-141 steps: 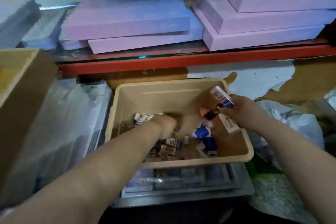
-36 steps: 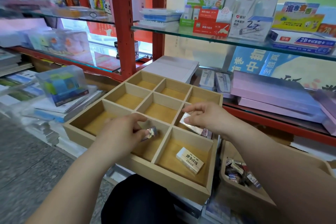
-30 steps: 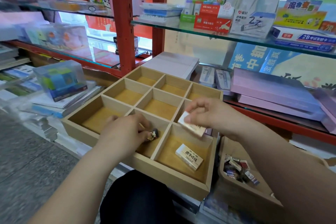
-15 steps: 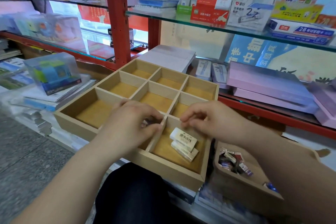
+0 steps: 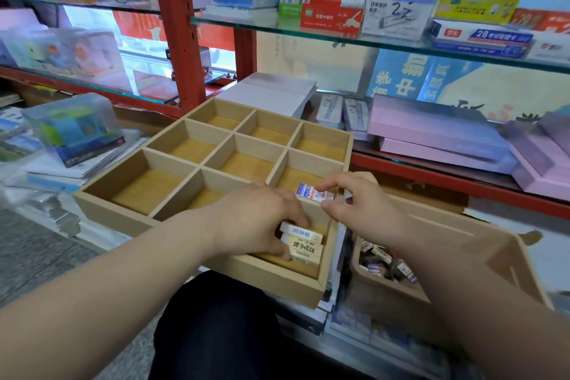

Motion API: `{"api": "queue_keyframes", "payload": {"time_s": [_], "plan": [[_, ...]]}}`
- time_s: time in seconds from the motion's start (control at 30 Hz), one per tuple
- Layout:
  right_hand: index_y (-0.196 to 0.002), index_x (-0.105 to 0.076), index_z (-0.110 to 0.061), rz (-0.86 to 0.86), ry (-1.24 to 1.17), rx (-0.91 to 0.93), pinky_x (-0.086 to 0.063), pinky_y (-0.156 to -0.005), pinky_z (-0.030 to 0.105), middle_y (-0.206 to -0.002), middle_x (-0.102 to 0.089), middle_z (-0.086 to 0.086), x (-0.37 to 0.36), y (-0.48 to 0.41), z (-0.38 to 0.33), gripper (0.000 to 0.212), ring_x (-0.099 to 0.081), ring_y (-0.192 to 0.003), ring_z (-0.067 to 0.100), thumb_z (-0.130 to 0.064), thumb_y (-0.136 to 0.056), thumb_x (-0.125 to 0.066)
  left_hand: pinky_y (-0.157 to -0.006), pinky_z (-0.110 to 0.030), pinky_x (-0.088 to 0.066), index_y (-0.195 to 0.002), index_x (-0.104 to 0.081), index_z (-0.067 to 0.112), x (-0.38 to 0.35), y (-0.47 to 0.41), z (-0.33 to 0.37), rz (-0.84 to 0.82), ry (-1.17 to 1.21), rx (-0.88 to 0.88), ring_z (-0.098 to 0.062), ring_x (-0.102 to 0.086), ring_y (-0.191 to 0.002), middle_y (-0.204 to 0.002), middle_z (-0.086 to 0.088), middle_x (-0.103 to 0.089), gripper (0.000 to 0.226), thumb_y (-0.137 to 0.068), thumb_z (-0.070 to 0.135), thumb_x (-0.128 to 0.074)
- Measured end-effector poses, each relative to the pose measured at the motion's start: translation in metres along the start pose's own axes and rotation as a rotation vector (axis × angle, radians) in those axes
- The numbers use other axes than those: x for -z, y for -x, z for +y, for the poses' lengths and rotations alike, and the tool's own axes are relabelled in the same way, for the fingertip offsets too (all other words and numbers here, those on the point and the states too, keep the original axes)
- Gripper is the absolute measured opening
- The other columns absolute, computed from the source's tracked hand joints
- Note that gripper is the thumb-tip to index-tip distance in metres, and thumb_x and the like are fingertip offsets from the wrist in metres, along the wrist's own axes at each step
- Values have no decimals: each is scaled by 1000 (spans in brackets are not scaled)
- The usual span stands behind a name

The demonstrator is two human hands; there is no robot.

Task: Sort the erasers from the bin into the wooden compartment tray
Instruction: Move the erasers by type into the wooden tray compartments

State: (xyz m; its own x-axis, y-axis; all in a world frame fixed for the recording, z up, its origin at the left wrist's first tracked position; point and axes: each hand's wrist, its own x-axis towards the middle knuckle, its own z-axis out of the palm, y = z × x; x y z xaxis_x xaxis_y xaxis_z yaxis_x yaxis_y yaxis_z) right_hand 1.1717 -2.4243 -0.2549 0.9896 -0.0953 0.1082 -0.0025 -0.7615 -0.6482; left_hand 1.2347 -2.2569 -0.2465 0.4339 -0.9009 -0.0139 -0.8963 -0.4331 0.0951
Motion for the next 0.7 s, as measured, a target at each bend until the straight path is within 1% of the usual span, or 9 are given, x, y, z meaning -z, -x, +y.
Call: {"api": "queue_keyframes", "payload": {"time_s": [0.13, 0.2, 0.3, 0.37, 0.43, 0.5, 0.57, 0.6, 0.7], "plan": [[-110, -58, -24, 46, -19, 21, -21, -87, 15, -117, -47, -8, -3, 0, 9, 24, -28, -119, 6, -20, -87, -55, -87, -19, -35, -105, -63, 27, -3, 8, -4, 26, 153, -32, -5, -50, -103, -110, 12, -57, 37, -71, 34, -76], [-116, -53, -25, 62, -33, 3, -17, -95, 17, -135, -38, -7, -6, 4, 12, 31, -22, -129, 9, -24, -86, -58, -92, -23, -37, -92, -67, 23, -3, 10, -6, -7, 301, -35, -6, -53, -100, -104, 9, -62, 31, -67, 36, -76], [-125, -45, -25, 83, -130, -15, -16, -109, 25, -148, -22, -6, -16, 9, 15, 39, -18, -138, 11, -26, -87, -55, -107, -11, -15, -82, -66, 31, -5, 12, -4, -44, 391, -27, -1, -54, -100, -94, 8, -68, 28, -71, 52, -53], [-131, -39, -23, 131, -214, -22, -20, -115, 32, -150, -18, -5, -25, 10, 15, 43, -19, -138, 10, -24, -90, -51, -98, 4, 3, -84, -62, 35, -6, 17, -2, -40, 428, -43, 5, -50, -105, -94, 11, -68, 35, -70, 63, -45], [-138, -30, -23, 192, -303, -64, -22, -115, 36, -151, -16, -5, -32, 9, 14, 50, -18, -139, 9, -24, -91, -48, -93, 7, 9, -87, -56, 44, -6, 24, -2, -45, 423, -87, 24, -31, -110, -100, 31, -59, 35, -62, 67, -51], [-141, -21, -26, 225, -456, -156, -26, -111, 34, -145, -24, -10, -38, 6, 13, 57, -26, -133, 7, -27, -91, -48, -99, 1, 11, -95, -54, 46, -7, 30, -1, -57, 361, -128, 27, -24, -114, -110, 40, -44, 45, -55, 67, -57], [-140, -23, -28, 193, -662, -288, -34, -102, 31, -133, -39, -13, -41, 2, 12, 55, -40, -121, 8, -30, -91, -48, -104, -6, 3, -107, -57, 38, -14, 34, 0, 13, 229, -157, 15, -32, -115, -115, 31, -48, 54, -56, 56, -65], [-138, -28, -28, 166, -735, -339, -37, -101, 33, -130, -46, -10, -43, 0, 12, 51, -46, -116, 12, -31, -91, -47, -104, -8, -9, -109, -55, 36, -19, 35, -1, 77, 148, -183, 8, -38, -111, -114, 24, -55, 55, -57, 50, -66], [-129, -41, -23, 152, -830, -433, -42, -99, 40, -118, -57, 1, -44, -7, 10, 40, -55, -107, 20, -25, -90, -48, -84, -12, -35, -108, -50, 37, -24, 42, 3, 153, 62, -217, 1, -47, -98, -109, 15, -63, 46, -65, 53, -55]]}}
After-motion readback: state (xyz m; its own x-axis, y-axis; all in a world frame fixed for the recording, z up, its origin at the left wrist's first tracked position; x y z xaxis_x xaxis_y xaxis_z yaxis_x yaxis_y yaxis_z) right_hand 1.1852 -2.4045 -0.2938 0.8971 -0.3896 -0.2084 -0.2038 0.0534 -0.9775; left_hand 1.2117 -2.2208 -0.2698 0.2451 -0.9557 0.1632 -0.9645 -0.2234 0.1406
